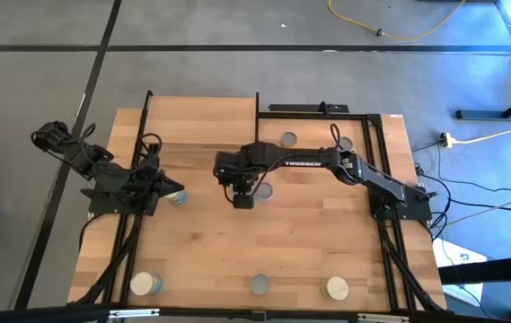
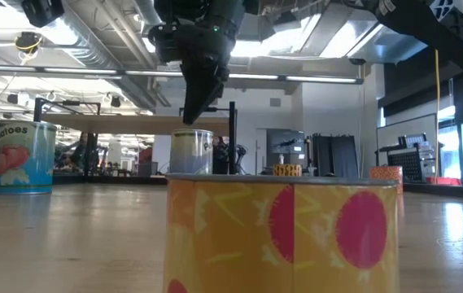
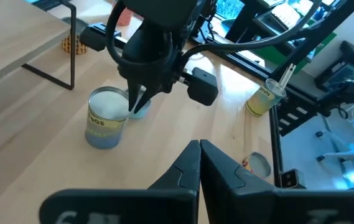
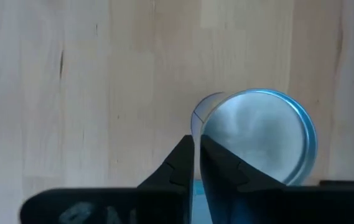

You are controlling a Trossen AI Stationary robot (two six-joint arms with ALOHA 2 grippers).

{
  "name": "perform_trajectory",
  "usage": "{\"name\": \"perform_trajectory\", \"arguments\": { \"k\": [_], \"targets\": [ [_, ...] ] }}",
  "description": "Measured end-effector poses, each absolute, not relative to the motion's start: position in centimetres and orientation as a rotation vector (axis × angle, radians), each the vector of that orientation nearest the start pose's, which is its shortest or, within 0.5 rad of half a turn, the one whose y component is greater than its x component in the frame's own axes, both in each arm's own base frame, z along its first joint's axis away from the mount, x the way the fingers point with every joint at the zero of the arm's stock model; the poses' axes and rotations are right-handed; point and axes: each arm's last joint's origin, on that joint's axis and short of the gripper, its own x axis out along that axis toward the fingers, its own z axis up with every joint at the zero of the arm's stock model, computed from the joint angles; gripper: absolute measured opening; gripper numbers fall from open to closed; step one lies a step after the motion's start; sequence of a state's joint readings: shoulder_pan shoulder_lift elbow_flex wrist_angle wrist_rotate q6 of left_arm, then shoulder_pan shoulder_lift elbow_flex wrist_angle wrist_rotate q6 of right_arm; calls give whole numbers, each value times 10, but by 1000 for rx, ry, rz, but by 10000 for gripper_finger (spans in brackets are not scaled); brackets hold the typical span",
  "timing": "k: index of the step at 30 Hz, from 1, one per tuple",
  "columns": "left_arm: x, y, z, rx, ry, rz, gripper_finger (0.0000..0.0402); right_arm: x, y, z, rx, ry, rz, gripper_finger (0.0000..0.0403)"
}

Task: Pick and place cans onto a shelf
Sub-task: Put the blue canned peas on the shelf

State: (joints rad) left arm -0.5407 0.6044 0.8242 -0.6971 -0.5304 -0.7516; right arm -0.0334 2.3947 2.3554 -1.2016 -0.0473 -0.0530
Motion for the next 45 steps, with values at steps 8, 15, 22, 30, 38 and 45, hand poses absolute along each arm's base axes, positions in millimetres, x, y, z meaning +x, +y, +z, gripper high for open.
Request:
{"name": "perform_trajectory", "arguments": {
  "k": [8, 15, 22, 30, 38, 45],
  "targets": [
    [103, -45, 322, -465, 397, 139, 0, 485, -15, 261, 0, 1208, 46, 30],
    [103, -44, 322, -437, 389, 157, 0, 452, -16, 335, 22, 1051, 70, 6],
    [119, -45, 318, -369, 393, 251, 0, 401, -14, 410, 44, 881, 52, 4],
    [148, -44, 312, -305, 423, 303, 0, 337, -6, 474, 87, 712, 42, 9],
    [167, -36, 303, -383, 501, 284, 31, 290, -1, 502, 73, 665, 41, 10],
    [195, -27, 290, -223, 584, 208, 67, 252, -4, 516, 49, 660, -44, 11]
  ]
}}
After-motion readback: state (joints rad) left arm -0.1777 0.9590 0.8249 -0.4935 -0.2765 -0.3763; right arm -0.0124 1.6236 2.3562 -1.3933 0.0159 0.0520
